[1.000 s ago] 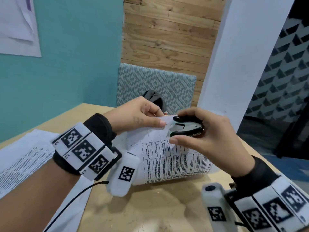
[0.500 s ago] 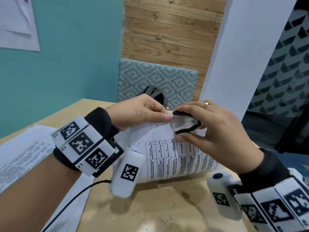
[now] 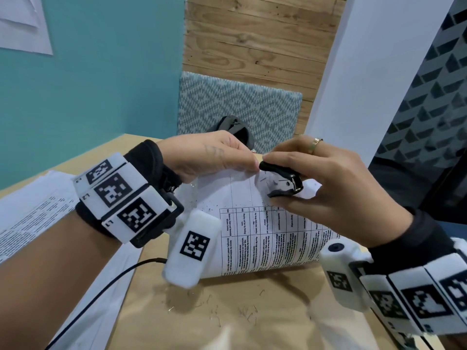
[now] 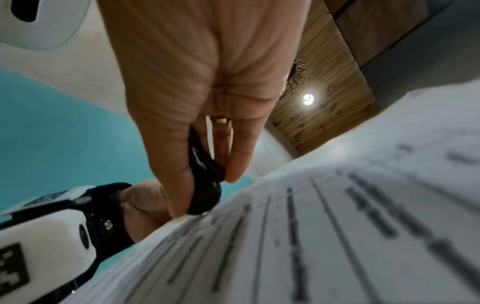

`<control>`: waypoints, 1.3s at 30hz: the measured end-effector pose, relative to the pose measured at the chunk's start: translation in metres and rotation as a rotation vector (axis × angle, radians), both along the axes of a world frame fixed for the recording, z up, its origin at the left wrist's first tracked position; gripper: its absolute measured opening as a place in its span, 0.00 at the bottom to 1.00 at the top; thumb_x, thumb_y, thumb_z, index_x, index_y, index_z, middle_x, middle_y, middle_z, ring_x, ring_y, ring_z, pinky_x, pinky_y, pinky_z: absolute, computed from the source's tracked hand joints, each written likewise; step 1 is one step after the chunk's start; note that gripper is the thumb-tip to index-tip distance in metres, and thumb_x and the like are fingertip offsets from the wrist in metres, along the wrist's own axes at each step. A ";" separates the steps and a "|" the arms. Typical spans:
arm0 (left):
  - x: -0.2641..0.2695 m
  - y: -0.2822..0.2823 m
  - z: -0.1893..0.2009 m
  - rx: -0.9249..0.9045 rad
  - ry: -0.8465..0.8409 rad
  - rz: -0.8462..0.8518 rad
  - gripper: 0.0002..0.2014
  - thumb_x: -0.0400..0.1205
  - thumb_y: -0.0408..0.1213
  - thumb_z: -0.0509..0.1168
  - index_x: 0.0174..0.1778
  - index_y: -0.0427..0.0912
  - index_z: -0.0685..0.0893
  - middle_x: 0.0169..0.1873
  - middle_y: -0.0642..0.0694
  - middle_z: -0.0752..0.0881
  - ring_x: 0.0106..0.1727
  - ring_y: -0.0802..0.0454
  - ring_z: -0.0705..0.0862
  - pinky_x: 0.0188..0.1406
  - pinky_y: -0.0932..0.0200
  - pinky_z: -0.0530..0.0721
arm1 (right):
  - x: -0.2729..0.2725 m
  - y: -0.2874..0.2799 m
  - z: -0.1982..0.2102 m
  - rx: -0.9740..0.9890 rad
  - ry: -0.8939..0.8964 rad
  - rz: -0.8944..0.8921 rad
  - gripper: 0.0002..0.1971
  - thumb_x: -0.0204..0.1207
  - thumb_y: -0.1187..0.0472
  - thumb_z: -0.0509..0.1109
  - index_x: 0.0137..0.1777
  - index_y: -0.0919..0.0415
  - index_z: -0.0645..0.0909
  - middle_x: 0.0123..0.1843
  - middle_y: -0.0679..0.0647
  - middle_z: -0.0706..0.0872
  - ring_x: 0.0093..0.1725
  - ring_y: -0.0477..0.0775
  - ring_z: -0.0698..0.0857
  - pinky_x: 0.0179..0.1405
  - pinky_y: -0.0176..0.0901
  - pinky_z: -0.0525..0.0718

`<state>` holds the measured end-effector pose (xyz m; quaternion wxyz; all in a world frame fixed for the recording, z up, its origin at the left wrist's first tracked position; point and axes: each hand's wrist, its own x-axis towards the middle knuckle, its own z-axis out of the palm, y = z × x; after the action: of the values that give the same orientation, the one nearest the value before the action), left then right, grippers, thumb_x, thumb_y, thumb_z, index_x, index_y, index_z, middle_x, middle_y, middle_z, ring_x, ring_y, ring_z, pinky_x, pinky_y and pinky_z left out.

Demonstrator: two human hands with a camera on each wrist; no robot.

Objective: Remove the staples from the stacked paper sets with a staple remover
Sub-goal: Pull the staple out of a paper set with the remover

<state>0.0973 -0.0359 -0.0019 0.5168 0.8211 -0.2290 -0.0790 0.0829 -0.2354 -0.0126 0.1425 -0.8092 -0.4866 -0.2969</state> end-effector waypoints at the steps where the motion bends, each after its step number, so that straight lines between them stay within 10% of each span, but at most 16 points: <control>1: -0.001 -0.001 0.000 -0.012 0.002 -0.002 0.08 0.69 0.39 0.66 0.26 0.40 0.84 0.32 0.52 0.83 0.39 0.63 0.80 0.47 0.74 0.74 | 0.001 0.001 0.000 -0.007 0.012 0.000 0.21 0.63 0.62 0.76 0.59 0.63 0.84 0.53 0.55 0.84 0.45 0.53 0.85 0.43 0.42 0.81; 6: 0.000 0.000 0.001 -0.031 0.053 -0.028 0.05 0.75 0.35 0.68 0.36 0.39 0.87 0.48 0.42 0.89 0.49 0.59 0.87 0.54 0.64 0.81 | 0.002 0.000 0.002 -0.040 0.029 0.015 0.20 0.65 0.62 0.75 0.58 0.65 0.83 0.53 0.55 0.85 0.45 0.54 0.85 0.44 0.43 0.80; 13: -0.006 -0.002 0.005 -0.035 0.150 -0.044 0.09 0.81 0.28 0.59 0.38 0.31 0.83 0.26 0.53 0.88 0.27 0.66 0.84 0.29 0.77 0.79 | -0.001 0.001 0.003 -0.096 0.028 0.016 0.23 0.63 0.59 0.75 0.60 0.64 0.83 0.56 0.56 0.85 0.47 0.59 0.86 0.42 0.46 0.80; 28: -0.006 -0.001 0.005 -0.050 0.185 -0.087 0.07 0.79 0.28 0.60 0.38 0.29 0.81 0.25 0.50 0.85 0.25 0.64 0.82 0.28 0.74 0.80 | -0.003 0.001 0.001 -0.078 -0.066 0.026 0.17 0.64 0.59 0.76 0.52 0.65 0.87 0.46 0.57 0.88 0.41 0.62 0.88 0.34 0.55 0.86; 39: -0.002 0.001 -0.004 -0.094 0.087 -0.145 0.04 0.66 0.32 0.74 0.34 0.42 0.88 0.30 0.47 0.87 0.31 0.57 0.84 0.33 0.69 0.82 | -0.002 -0.002 0.000 0.178 0.143 0.103 0.18 0.62 0.56 0.79 0.49 0.66 0.87 0.40 0.57 0.87 0.39 0.49 0.85 0.41 0.37 0.85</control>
<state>0.0955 -0.0349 -0.0054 0.5571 0.7731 -0.2687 -0.1410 0.0811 -0.2376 -0.0126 0.2629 -0.7864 -0.4880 -0.2727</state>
